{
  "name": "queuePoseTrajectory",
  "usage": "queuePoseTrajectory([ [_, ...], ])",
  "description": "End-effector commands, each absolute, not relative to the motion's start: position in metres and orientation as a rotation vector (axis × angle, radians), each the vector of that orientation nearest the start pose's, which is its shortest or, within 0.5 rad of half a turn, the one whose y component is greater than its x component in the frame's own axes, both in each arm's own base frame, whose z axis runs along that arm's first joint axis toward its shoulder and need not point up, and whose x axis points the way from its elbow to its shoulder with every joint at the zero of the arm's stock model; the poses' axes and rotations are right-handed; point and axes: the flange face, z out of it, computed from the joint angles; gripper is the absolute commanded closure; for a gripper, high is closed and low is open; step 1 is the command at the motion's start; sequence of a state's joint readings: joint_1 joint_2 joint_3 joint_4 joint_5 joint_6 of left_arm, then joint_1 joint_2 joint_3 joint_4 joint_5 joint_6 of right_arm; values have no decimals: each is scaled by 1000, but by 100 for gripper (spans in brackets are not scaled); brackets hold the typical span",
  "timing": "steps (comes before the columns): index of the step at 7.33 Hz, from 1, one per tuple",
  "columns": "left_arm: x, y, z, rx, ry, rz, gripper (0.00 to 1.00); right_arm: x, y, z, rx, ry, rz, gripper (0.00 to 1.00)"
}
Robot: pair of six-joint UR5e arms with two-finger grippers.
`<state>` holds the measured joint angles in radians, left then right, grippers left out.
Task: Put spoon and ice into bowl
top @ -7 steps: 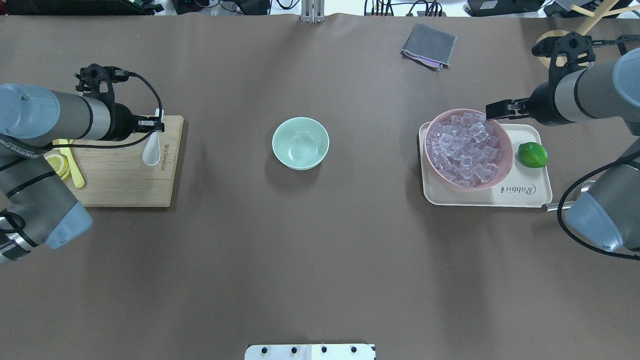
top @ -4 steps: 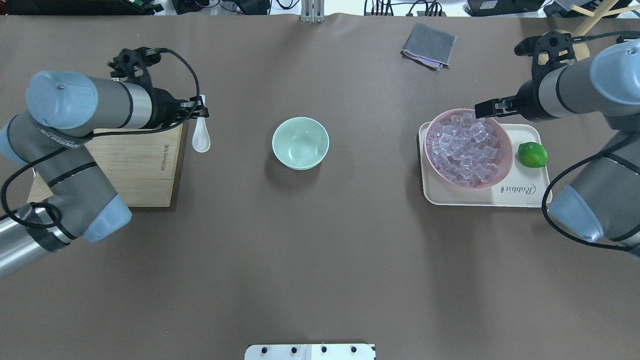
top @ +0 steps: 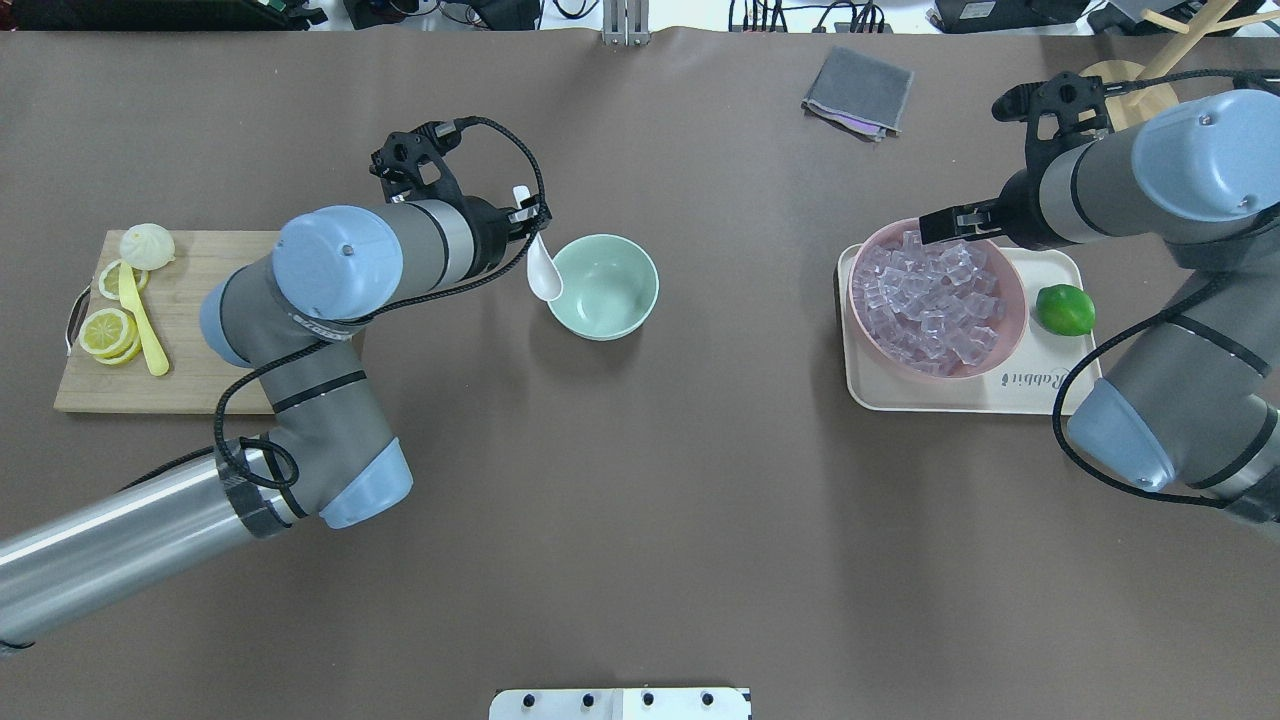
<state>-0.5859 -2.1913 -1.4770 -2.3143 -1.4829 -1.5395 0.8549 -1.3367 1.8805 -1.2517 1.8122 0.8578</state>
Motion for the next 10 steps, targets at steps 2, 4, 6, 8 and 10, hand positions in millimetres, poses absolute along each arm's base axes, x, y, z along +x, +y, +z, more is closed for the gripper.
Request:
queuePoseTrajectory([
  [2, 570, -474, 234, 491, 1198, -534, 100, -303, -499, 356, 455, -767, 26, 1],
  [4, 578, -466, 235, 478, 1203, -576, 50, -309, -496, 355, 457, -764, 26, 1],
  [6, 572, -465, 220, 476, 1235, -572, 50, -309, -495, 354, 455, -769, 34, 0],
  [8, 538, -468, 206, 451, 1271, -497, 2, -313, -493, 354, 442, -776, 59, 0],
  [10, 432, -496, 264, 366, 1200, -236, 2, -328, -485, 358, 419, -773, 114, 0],
])
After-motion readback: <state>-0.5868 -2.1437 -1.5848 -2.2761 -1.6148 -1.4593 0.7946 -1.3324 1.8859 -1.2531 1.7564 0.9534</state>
